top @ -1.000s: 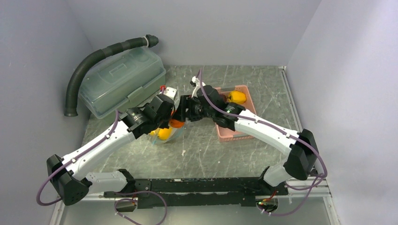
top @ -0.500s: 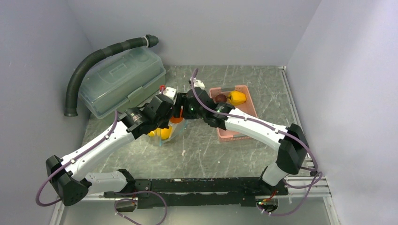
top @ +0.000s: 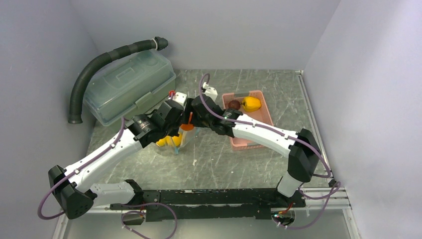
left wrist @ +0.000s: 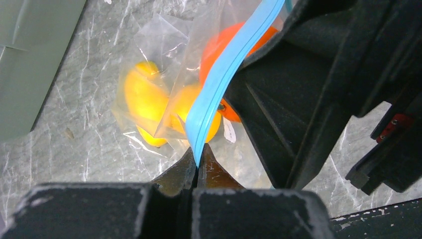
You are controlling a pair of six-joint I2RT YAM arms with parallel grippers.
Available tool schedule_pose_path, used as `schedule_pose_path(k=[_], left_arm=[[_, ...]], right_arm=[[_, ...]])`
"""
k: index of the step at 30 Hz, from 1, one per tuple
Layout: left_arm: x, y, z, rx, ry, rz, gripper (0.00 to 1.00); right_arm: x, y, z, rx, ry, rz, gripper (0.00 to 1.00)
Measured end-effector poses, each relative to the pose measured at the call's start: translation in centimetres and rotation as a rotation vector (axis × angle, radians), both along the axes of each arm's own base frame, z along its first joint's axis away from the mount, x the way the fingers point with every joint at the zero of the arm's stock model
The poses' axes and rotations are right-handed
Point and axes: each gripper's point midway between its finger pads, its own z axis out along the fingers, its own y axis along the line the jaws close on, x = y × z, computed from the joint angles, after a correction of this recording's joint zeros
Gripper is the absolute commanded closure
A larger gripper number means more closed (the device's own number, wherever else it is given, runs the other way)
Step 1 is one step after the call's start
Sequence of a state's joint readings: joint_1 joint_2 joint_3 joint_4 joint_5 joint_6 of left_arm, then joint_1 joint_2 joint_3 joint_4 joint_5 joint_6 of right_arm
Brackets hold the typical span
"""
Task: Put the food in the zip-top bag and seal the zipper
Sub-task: Place the fake fruit in the zipper food storage bag.
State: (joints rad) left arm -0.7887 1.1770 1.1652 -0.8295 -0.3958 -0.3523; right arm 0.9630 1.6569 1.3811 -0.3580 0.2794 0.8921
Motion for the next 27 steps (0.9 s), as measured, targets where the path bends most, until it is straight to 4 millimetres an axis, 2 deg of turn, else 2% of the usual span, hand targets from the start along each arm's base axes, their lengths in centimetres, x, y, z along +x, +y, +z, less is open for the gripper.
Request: schedule_pose_path(k=[8, 20, 27], left_arm=[[0.0, -0.1, 0.0, -0.003, 0.001, -0.003, 1.0], [0.0, 0.0, 0.0, -0.004, 0.002, 0.001, 1.0], [0.1, 0.1, 0.0, -0.004, 0.002, 0.004, 1.0]], right_arm=[[0.1, 0.0, 0.0, 0.009, 0.006, -0.018, 0.19], [0.0, 0.0, 0.0, 0.003, 0.004, -0.002, 0.19], [-1.0, 0.4, 0.6, 0.003, -0.001, 0.079, 0.21]])
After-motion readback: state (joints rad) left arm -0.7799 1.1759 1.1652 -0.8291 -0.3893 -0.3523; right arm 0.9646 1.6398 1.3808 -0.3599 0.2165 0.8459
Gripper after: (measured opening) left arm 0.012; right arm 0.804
